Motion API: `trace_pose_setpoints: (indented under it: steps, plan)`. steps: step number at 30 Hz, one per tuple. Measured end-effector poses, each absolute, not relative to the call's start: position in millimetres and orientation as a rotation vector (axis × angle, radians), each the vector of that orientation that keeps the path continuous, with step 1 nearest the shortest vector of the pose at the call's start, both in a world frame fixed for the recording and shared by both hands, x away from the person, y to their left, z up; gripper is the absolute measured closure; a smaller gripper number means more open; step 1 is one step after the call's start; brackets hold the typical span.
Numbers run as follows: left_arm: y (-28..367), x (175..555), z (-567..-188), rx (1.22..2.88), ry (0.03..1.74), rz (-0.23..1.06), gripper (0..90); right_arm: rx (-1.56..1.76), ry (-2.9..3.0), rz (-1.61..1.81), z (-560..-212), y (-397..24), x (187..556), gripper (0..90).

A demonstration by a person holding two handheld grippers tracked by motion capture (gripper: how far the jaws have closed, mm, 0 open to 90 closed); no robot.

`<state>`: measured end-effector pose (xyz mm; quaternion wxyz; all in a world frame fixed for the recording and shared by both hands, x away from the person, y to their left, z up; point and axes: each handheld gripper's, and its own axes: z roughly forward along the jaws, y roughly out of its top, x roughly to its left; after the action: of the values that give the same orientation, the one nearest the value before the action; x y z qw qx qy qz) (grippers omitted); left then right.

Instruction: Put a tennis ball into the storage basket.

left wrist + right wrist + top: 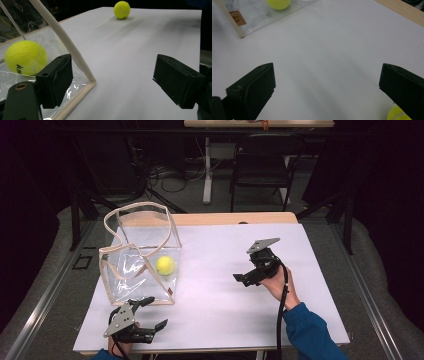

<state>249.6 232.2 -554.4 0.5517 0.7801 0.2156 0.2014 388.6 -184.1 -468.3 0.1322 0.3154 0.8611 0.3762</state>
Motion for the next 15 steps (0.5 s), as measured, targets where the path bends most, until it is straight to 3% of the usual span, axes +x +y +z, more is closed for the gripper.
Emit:
trace_pose_setpoints:
  steps: [15]
  plan:
    - [230, 248, -553, 1.858, 0.505, 0.484, 15.8, 0.954, 2.486, 1.088, -480, -199, 381, 0.0]
